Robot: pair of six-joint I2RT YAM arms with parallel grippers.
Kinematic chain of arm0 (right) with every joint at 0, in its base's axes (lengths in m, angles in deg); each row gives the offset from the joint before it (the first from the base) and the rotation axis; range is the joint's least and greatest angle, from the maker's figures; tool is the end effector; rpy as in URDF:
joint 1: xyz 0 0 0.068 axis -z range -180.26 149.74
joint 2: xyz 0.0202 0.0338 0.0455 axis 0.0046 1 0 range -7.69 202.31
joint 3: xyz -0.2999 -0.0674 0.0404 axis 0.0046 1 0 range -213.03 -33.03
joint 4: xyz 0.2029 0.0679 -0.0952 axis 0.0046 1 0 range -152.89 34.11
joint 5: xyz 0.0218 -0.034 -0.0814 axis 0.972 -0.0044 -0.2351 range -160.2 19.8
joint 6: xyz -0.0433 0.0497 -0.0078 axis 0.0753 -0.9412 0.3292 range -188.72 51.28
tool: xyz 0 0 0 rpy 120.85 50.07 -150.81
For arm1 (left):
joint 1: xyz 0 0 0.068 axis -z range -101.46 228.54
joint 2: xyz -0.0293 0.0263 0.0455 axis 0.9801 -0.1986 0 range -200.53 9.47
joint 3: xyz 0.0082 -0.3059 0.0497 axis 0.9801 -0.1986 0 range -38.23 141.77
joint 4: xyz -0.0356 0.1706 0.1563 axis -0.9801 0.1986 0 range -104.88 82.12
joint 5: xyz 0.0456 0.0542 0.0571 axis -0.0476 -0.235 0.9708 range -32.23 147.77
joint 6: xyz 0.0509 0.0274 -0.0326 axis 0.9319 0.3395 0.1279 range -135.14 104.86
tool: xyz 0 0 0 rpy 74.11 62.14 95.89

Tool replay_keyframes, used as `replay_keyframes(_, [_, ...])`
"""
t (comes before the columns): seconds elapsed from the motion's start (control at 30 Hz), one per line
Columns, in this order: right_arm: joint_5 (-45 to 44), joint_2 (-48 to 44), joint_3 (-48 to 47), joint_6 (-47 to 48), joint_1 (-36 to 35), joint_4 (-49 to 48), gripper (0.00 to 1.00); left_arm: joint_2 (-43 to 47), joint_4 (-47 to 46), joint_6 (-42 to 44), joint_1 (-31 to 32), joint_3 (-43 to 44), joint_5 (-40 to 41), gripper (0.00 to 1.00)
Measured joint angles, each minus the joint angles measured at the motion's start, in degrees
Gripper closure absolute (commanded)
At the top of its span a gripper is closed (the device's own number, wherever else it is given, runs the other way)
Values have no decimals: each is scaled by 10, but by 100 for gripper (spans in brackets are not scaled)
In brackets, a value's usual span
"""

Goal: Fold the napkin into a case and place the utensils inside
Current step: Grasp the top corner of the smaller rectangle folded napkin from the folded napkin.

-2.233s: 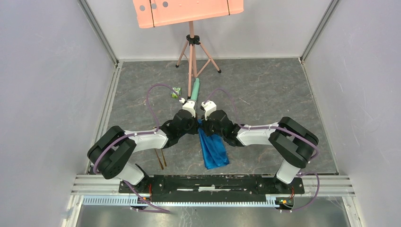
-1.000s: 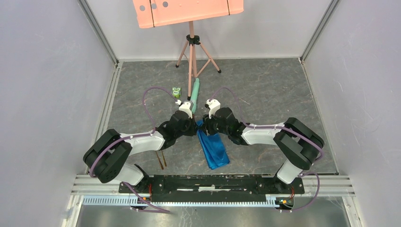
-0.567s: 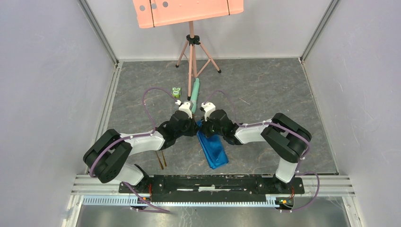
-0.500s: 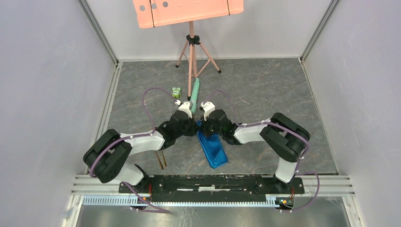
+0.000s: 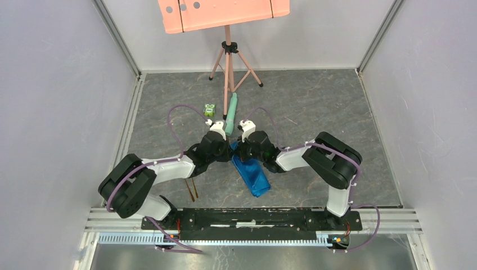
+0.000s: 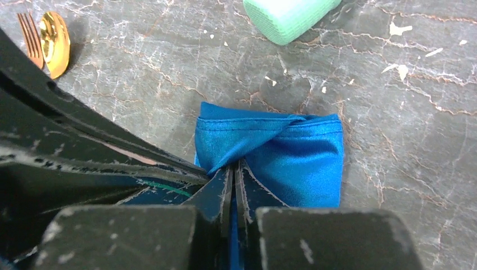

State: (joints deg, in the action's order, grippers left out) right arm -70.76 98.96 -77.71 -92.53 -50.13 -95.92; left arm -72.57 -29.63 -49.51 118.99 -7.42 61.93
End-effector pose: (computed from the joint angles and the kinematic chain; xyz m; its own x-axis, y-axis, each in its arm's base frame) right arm 0.2399 0.2839 0.1798 -0.5916 -0.0755 -0.8027 -0.5686 0.7448 0.3491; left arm 0.2015 -0.1667 0.2072 -0.7136 -0.1314 -0.6881 0.2420 0.8755 -0.4182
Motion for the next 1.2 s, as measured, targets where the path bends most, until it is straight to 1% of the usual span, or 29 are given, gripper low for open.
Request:
replay_keyframes(0.1, [12,4,0,-4,1,-10,81,0,7,-2,-7,2,-2,94])
replay_keyframes(0.27, [32,-3,-3,-4,5,8,71,1,20,-8,-20,5,-15,79])
replay_keyframes(0.33, [40,-14,-3,-4,8,28,68,7,28,-11,-25,5,-21,72])
replay_keyframes(0.47, [49,-47,-14,0,9,90,60,50,48,-19,-34,4,-30,63])
replay_keyframes(0.57, [57,-79,-14,3,11,121,58,95,58,-23,-43,3,-32,60])
replay_keyframes(0.63, [59,-101,-13,7,13,133,59,115,60,-23,-51,3,-33,61])
replay_keyframes(0.73, [57,-128,-2,11,18,138,64,123,60,-25,-68,3,-45,62])
replay_keyframes(0.87, [52,-141,18,13,28,141,79,94,62,-31,-78,4,-63,64])
replay_keyframes(0.93, [50,-139,23,14,30,143,85,70,60,-33,-78,6,-76,66])
replay_keyframes(1.03, [51,-124,23,14,29,134,87,37,55,-34,-78,11,-93,69])
replay_keyframes(1.2, [56,-64,23,8,19,107,90,-16,33,-35,-78,30,-110,71])
